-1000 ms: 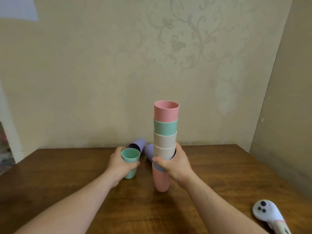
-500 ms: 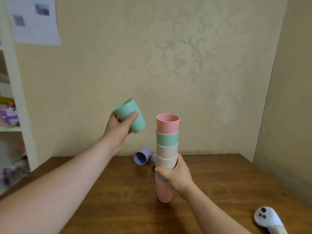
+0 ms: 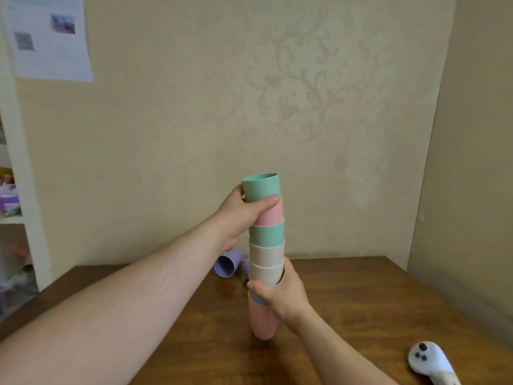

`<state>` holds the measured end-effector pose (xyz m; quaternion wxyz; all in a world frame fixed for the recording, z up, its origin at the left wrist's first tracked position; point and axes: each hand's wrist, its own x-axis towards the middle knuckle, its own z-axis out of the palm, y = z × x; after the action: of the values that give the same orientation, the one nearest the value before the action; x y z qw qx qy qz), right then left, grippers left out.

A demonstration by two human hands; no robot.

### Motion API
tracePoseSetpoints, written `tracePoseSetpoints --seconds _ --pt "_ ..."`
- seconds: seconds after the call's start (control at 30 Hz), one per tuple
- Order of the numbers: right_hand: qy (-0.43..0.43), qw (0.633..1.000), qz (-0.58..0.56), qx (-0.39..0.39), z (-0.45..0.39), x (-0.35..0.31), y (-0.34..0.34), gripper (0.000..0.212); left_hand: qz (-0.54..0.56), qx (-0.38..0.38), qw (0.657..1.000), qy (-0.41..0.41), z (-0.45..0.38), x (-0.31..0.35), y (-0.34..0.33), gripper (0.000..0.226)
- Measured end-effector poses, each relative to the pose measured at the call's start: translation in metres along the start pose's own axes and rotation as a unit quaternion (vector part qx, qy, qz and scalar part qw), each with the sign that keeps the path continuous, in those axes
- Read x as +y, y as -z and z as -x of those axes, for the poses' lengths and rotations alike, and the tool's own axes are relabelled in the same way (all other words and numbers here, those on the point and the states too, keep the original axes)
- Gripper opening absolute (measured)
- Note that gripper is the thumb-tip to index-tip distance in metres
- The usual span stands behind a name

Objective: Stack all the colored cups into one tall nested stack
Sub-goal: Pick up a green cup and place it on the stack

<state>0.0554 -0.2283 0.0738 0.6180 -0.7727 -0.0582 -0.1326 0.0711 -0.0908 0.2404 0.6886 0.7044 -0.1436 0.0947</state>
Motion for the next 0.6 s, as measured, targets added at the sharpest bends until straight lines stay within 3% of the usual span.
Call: tracePoseSetpoints --seconds 0.27,0.47,0.6 --pt "0.000 1.000 0.001 -0.004 0.001 -0.001 -0.002 0.073 -0.007 -0.048 0.998 -0.036 0.004 -0.011 -0.002 0.041" --pt "-0.004 1.000 -0.011 -0.011 0.002 -0.006 -0.010 0.072 -0.045 -0.047 0.995 -0.074 0.005 -0.015 0.009 0.043" --pt "-0.004 0.999 -0.020 -0.031 0.003 -0.008 -0.022 0.072 -0.064 -0.049 0.995 -0.065 0.008 -0.032 0.026 0.060"
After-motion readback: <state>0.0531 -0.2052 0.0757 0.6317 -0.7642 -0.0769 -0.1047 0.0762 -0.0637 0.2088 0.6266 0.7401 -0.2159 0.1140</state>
